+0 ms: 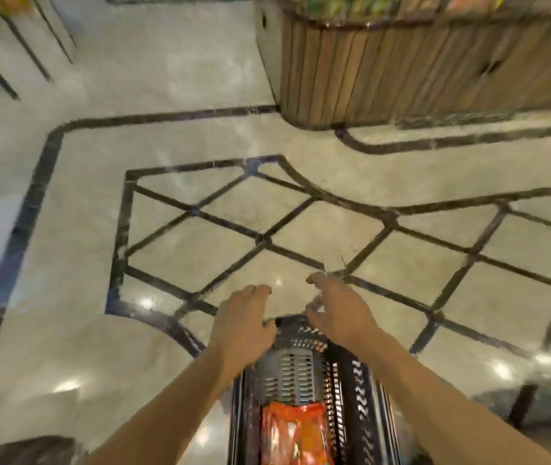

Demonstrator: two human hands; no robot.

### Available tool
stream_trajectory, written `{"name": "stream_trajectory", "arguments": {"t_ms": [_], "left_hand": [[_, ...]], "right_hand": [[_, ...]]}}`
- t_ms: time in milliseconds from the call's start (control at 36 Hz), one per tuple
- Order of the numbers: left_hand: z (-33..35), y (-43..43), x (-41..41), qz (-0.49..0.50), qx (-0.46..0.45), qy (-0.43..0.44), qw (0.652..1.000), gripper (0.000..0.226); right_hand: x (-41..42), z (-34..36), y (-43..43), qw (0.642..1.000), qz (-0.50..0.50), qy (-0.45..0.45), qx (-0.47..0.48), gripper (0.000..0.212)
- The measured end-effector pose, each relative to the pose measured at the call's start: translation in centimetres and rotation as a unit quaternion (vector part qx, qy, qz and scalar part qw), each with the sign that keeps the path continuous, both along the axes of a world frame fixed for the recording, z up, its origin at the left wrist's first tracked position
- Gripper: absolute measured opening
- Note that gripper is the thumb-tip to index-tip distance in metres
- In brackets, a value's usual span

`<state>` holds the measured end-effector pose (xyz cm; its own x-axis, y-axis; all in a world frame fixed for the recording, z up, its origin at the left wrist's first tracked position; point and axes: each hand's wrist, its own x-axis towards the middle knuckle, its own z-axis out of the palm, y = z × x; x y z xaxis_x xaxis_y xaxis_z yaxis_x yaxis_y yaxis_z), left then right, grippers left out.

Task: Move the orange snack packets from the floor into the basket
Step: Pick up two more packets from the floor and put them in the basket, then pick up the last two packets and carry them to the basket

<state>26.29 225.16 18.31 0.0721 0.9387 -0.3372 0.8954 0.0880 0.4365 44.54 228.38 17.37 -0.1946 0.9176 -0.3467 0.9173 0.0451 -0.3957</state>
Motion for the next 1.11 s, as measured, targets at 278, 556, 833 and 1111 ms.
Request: {"name": "stream_trajectory", "arguments": {"t_ms": [278, 556, 833, 1111], "left_hand": [[30.0, -2.8, -10.1, 0.045, 0.168, 0.025, 0.984, 0.056], [44.4, -18.8, -17.1, 0.217, 0.249, 0.099, 0.938, 0.056], [46.3, -42.4, -18.2, 0.434, 0.222, 0.164, 0.858, 0.05], [48.0, -70.3, -14.0, 0.612, 0.181, 0.228, 0.735, 0.051]], "right_hand": [[-8.2, 30.2, -0.3, 0.979, 0.105, 0.035, 0.171, 0.05], [-16.6, 44.0, -8.2, 0.922, 0.287, 0.066, 0.253, 0.053], [-25.4, 47.1, -24.7, 0.806, 0.516, 0.118, 0.263, 0.05], [-32.0, 49.3, -50.7, 0.652, 0.698, 0.165, 0.246, 0.041]]}}
